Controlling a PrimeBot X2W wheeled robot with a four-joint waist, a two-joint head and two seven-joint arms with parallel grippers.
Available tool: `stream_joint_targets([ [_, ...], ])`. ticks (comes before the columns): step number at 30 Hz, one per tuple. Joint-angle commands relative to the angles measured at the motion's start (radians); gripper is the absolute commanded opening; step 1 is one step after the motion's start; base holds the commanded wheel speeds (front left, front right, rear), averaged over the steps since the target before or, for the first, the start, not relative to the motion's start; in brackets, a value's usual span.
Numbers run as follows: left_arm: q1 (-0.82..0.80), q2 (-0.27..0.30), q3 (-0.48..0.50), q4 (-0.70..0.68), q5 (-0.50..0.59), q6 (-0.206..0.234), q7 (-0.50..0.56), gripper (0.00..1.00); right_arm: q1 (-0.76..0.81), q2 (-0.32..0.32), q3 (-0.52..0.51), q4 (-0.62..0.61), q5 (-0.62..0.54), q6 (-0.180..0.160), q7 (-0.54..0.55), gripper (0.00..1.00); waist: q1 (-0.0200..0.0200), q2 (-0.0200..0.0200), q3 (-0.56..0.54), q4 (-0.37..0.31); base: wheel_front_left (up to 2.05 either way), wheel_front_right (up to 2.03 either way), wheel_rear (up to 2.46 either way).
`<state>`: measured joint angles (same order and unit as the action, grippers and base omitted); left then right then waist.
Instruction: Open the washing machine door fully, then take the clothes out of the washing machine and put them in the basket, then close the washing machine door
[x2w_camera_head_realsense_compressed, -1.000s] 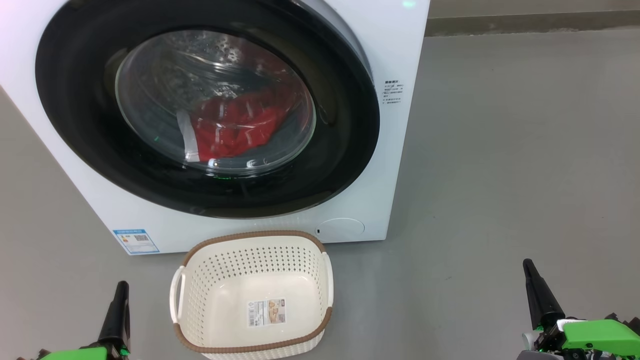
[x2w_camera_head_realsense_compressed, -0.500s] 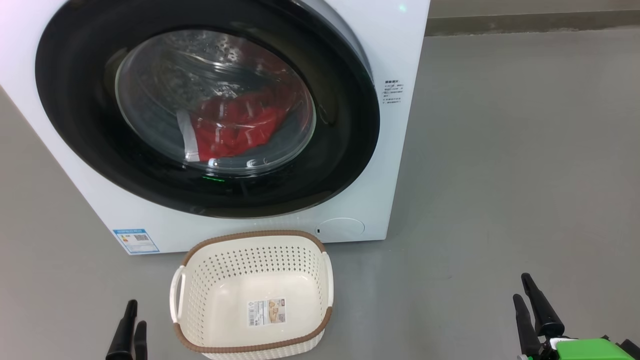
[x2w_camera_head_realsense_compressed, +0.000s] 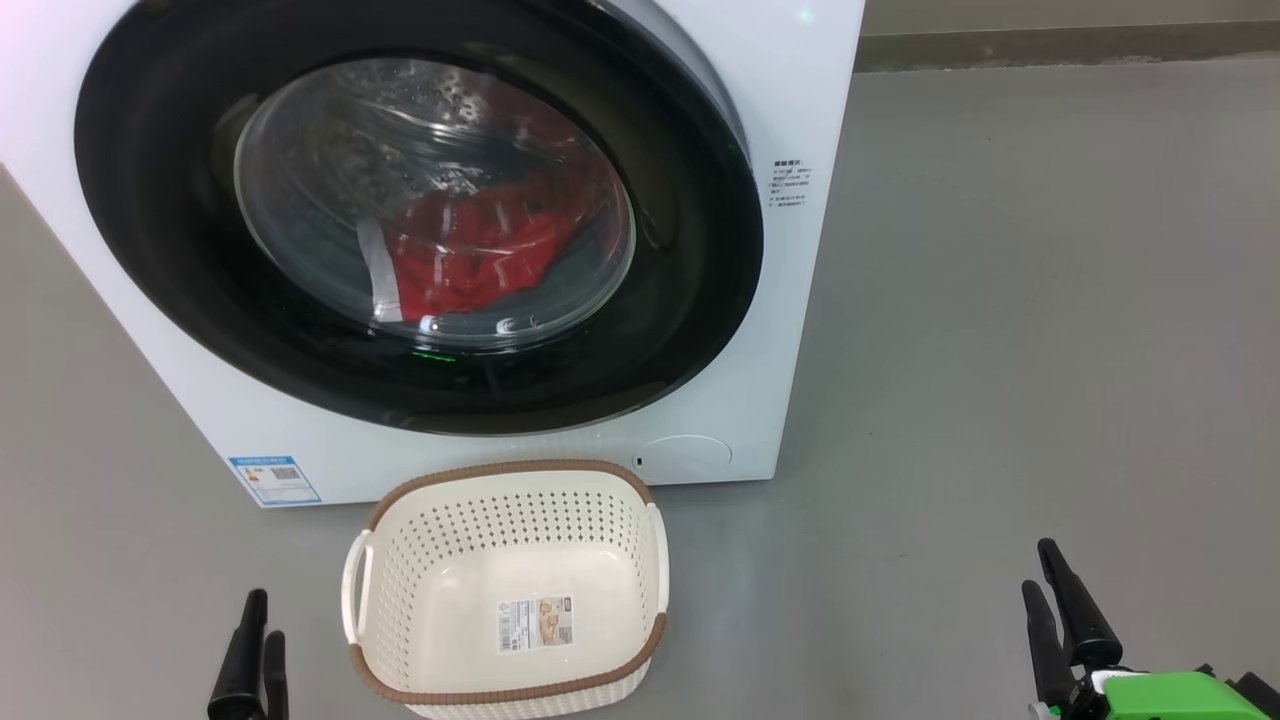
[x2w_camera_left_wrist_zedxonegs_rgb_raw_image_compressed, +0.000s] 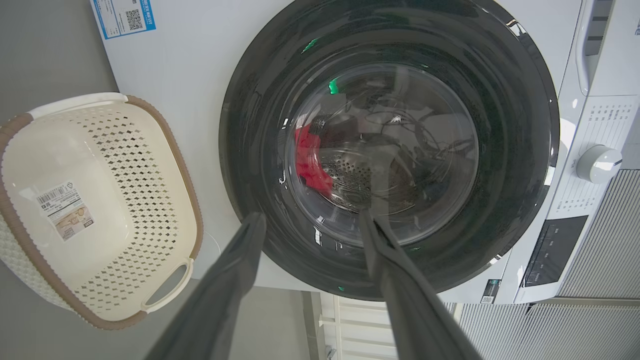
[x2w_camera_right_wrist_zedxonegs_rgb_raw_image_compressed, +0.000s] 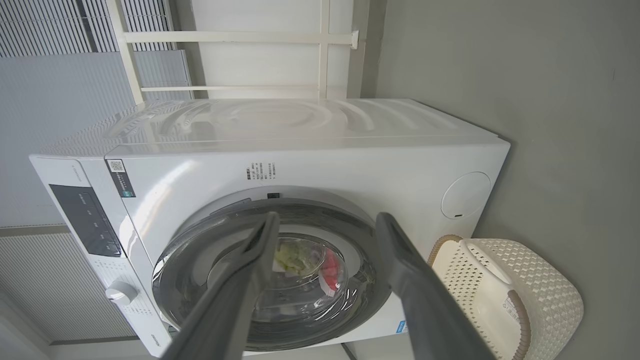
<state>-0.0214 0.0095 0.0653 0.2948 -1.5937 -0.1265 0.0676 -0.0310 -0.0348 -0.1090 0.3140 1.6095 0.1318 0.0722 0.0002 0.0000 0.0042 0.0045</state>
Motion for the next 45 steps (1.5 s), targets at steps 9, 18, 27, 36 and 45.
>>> stream_joint_targets([
  [9, -0.035, 0.018, -0.006, -0.053, 0.052, -0.002, -0.033, 1.0, -0.047, -0.02, 0.039, -0.049, -0.041, 0.0, -0.038, 1.0, -0.0002, 0.0, 0.001, 0.003, 0.0, 0.0, 0.0],
  [18, -0.036, 0.02, -0.017, -0.077, 0.122, -0.002, -0.06, 1.0, -0.058, -0.033, 0.07, -0.072, -0.073, 0.0, -0.068, 1.0, -0.0002, 0.0, 0.002, 0.005, 0.0, 0.0, 0.0],
  [27, -0.038, 0.025, -0.03, -0.103, 0.234, -0.002, -0.086, 1.0, -0.069, -0.041, 0.094, -0.105, -0.142, 0.0, -0.095, 1.0, -0.0002, 0.0, 0.004, 0.006, 0.0, 0.0, 0.0],
  [36, -0.038, 0.027, -0.039, -0.122, 0.384, -0.002, -0.113, 1.0, -0.081, -0.055, 0.129, -0.133, -0.259, 0.0, -0.121, 1.0, -0.0002, 0.0, 0.006, 0.008, 0.0, 0.0, 0.0],
  [45, -0.039, 0.029, -0.04, -0.136, 0.544, -0.003, -0.14, 1.0, -0.088, -0.076, 0.171, -0.149, -0.411, -0.001, -0.147, 1.0, -0.0002, 0.0, 0.008, 0.01, 0.0, 0.0, 0.0],
])
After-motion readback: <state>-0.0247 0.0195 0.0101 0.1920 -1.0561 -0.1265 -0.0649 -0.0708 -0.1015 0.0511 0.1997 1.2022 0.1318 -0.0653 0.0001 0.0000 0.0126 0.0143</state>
